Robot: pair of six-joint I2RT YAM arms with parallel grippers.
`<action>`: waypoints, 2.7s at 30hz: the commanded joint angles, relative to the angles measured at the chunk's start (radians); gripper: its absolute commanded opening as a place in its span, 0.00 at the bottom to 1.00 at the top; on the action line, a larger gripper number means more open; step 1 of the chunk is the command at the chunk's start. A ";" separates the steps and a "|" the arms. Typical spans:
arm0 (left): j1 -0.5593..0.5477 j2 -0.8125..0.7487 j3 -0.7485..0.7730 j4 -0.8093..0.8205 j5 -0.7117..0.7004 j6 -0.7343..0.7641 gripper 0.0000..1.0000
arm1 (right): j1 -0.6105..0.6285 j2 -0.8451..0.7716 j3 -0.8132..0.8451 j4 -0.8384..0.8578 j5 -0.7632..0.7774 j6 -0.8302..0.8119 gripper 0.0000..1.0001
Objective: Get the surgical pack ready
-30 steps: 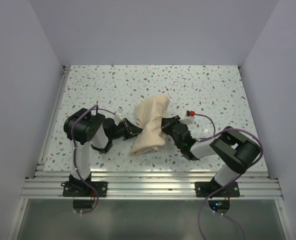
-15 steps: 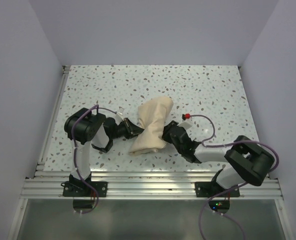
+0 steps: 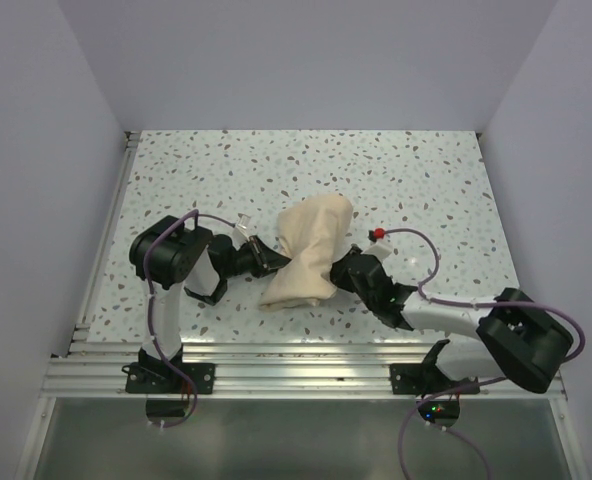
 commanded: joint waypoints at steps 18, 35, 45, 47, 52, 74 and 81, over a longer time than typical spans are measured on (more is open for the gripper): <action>-0.015 0.047 -0.018 -0.188 -0.026 0.106 0.00 | -0.111 -0.629 0.059 -0.568 -0.300 -0.336 0.60; -0.015 0.041 -0.023 -0.194 -0.030 0.111 0.00 | -0.036 -0.544 0.223 -0.598 -0.597 -0.435 0.64; -0.015 0.047 -0.020 -0.195 -0.027 0.108 0.00 | 0.047 -0.441 0.197 -0.574 -0.594 -0.432 0.20; -0.013 0.050 -0.021 -0.194 -0.027 0.108 0.00 | 0.051 -0.430 0.185 -0.556 -0.605 -0.424 0.02; -0.015 0.057 -0.021 -0.191 -0.030 0.106 0.00 | 0.054 -0.378 0.146 -0.528 -0.608 -0.412 0.00; -0.015 0.066 -0.023 -0.182 -0.027 0.103 0.00 | 0.022 -0.462 0.233 -0.761 -0.264 -0.364 0.62; -0.015 0.061 -0.024 -0.179 -0.026 0.105 0.00 | -0.210 -0.452 0.286 -0.758 -0.293 -0.363 0.63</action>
